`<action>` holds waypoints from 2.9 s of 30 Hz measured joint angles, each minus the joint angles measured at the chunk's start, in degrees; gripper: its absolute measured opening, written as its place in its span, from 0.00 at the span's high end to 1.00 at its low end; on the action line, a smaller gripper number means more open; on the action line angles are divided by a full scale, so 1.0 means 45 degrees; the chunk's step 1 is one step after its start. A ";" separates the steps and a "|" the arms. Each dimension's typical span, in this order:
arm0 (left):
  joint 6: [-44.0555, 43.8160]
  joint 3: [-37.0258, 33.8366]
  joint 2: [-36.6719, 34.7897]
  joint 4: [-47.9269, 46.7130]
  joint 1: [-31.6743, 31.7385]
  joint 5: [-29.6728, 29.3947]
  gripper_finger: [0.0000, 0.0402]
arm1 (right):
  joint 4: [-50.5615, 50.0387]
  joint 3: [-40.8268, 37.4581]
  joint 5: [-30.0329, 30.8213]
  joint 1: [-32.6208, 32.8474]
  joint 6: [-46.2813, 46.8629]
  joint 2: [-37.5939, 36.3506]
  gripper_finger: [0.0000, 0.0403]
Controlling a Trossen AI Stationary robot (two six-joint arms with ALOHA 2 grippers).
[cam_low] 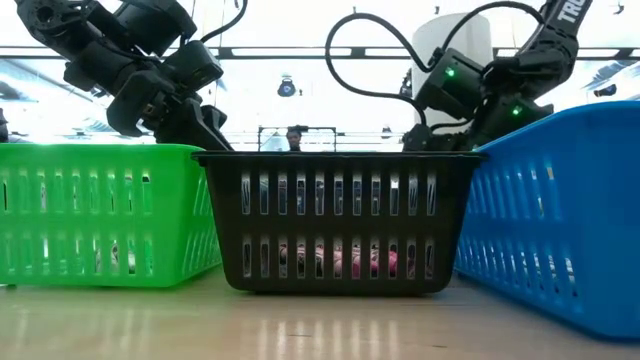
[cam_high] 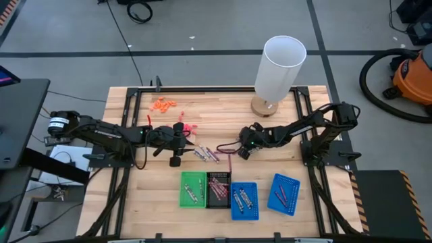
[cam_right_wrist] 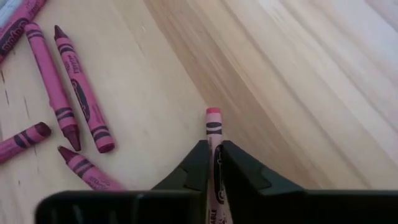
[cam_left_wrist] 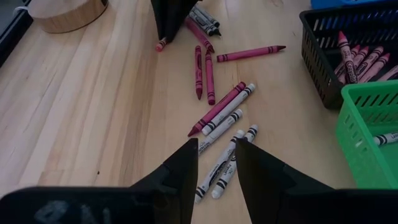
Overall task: Sort crayons
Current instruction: Put the pink crayon into the black bin
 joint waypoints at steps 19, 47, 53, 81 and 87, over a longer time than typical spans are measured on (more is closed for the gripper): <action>-0.0058 0.0000 0.0005 -0.0112 0.0000 -0.0005 0.71 | 0.0587 0.1010 -0.0473 0.0321 -0.0210 0.0058 0.92; -0.0175 0.0000 0.0005 -0.0101 0.0000 0.0000 0.71 | 0.0566 0.3434 -0.0607 0.2297 -0.0409 0.0039 0.92; -0.0175 0.0000 0.0000 -0.0098 0.0000 -0.0001 0.71 | 0.1363 0.3771 -0.0777 0.2989 -0.0400 0.0034 0.92; -0.0287 0.0000 0.0004 -0.0093 0.0000 0.0000 0.71 | 0.3948 0.3793 -0.0703 0.4995 -0.0720 0.0262 0.92; -0.0291 0.0000 0.0000 -0.0062 -0.0003 -0.0002 0.71 | 0.4199 0.3779 -0.1089 0.5149 -0.0988 0.1000 0.92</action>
